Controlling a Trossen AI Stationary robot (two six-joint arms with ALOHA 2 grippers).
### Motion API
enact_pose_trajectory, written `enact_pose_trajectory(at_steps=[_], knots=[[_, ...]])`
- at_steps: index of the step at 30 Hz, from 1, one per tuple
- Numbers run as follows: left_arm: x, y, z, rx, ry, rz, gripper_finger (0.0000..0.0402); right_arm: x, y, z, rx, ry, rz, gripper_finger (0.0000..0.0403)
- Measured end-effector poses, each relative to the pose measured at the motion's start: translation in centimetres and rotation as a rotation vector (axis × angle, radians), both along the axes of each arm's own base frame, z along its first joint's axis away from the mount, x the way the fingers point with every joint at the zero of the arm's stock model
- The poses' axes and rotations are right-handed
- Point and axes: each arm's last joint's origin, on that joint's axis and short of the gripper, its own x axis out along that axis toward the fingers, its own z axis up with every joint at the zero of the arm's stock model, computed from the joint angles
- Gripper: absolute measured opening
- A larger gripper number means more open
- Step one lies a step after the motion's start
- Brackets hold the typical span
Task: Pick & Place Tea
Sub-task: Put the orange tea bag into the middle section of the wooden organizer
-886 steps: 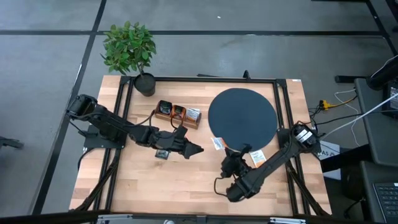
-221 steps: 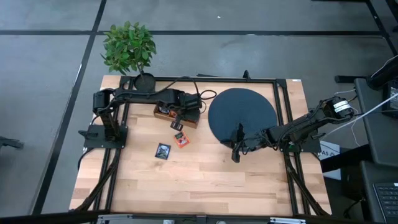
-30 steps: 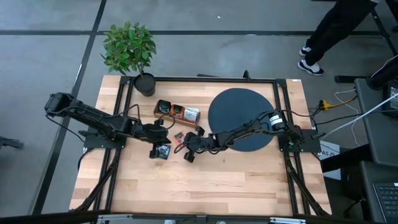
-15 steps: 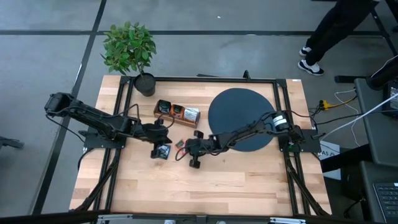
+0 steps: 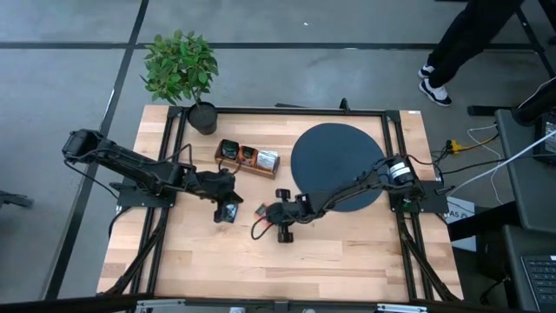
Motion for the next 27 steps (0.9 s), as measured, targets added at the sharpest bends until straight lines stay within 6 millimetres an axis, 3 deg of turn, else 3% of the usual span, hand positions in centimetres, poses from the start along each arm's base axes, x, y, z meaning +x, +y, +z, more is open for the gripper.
enact_pose_trajectory(at_steps=[9,15,27], knots=[[0.8,-0.1,0.2,-0.043,-0.061,0.030,0.0007,-1.2,0.6,2.2,-0.132,0.000,0.006,0.0002],[1.0,-0.2,-0.3,-0.069,-0.040,0.048,0.0007,-1.7,1.0,4.6,-0.108,-0.041,-0.004,0.0002],[2.1,-0.3,-1.6,-0.087,-0.015,0.077,0.0007,-2.2,1.0,3.3,-0.045,-0.021,-0.010,0.0002]])
